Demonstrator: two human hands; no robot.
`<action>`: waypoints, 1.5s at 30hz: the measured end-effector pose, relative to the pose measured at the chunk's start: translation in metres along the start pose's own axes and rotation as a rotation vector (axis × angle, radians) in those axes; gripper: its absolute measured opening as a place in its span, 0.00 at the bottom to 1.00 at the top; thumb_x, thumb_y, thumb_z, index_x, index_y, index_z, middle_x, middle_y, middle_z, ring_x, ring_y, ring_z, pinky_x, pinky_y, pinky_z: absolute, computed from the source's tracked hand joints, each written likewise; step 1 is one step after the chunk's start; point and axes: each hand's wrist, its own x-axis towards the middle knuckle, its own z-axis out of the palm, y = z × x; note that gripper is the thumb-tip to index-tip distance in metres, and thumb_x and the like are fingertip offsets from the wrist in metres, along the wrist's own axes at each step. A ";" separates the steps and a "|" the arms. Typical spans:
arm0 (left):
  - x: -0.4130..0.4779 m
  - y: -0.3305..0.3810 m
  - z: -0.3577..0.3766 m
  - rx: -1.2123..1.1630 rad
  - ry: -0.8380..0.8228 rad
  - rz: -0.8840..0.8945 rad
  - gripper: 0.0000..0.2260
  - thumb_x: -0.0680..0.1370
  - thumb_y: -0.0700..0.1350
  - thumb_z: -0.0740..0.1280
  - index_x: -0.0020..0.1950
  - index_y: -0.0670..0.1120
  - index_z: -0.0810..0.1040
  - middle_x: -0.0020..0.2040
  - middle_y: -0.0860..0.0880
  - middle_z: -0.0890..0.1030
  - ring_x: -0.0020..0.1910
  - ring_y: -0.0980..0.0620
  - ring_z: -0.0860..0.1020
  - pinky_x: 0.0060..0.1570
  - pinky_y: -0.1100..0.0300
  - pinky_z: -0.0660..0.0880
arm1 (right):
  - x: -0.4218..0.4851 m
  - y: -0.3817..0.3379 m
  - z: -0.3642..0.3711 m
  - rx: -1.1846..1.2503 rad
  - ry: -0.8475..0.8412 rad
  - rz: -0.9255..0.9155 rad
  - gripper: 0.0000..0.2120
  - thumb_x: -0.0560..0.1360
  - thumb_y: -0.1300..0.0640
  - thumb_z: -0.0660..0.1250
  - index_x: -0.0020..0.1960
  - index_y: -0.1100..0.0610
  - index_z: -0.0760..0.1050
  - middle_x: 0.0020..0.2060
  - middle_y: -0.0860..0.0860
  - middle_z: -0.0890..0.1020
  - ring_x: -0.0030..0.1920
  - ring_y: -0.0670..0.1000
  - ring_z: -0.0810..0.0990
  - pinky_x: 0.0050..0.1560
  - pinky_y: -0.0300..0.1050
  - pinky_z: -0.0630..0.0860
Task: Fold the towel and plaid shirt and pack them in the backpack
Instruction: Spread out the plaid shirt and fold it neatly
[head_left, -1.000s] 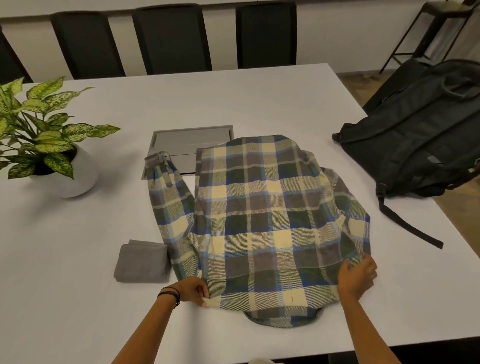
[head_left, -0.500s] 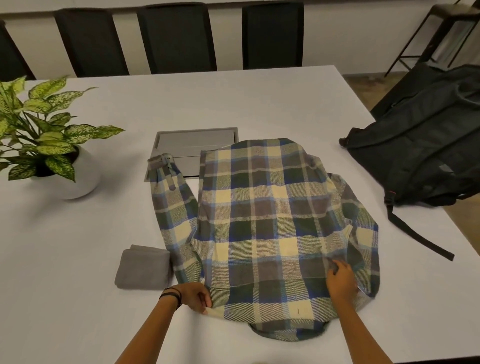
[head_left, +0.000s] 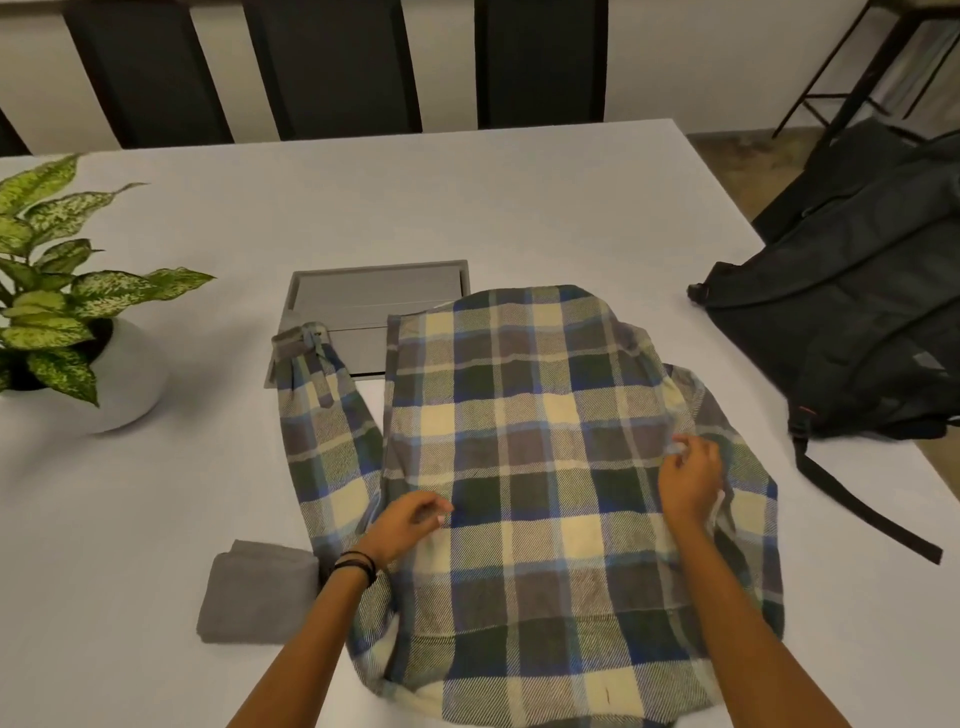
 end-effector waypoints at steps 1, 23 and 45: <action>0.009 0.001 -0.005 0.014 0.006 0.019 0.12 0.78 0.40 0.63 0.50 0.59 0.72 0.53 0.58 0.74 0.51 0.65 0.74 0.53 0.70 0.71 | 0.009 -0.006 0.003 0.006 -0.022 0.001 0.12 0.76 0.66 0.60 0.58 0.63 0.74 0.58 0.62 0.73 0.58 0.62 0.73 0.53 0.53 0.73; 0.209 -0.021 -0.111 0.111 0.404 -0.216 0.18 0.76 0.38 0.66 0.66 0.39 0.71 0.69 0.37 0.64 0.67 0.37 0.65 0.69 0.46 0.63 | 0.193 -0.063 0.113 -0.033 -0.268 0.315 0.17 0.79 0.56 0.57 0.64 0.64 0.68 0.61 0.62 0.74 0.60 0.62 0.73 0.58 0.54 0.70; 0.294 -0.013 -0.167 -0.332 0.740 -0.142 0.14 0.77 0.32 0.60 0.60 0.42 0.77 0.56 0.47 0.76 0.40 0.54 0.73 0.40 0.59 0.74 | 0.257 -0.105 0.128 0.891 0.025 0.361 0.21 0.73 0.72 0.56 0.32 0.54 0.80 0.41 0.51 0.80 0.50 0.52 0.79 0.51 0.37 0.76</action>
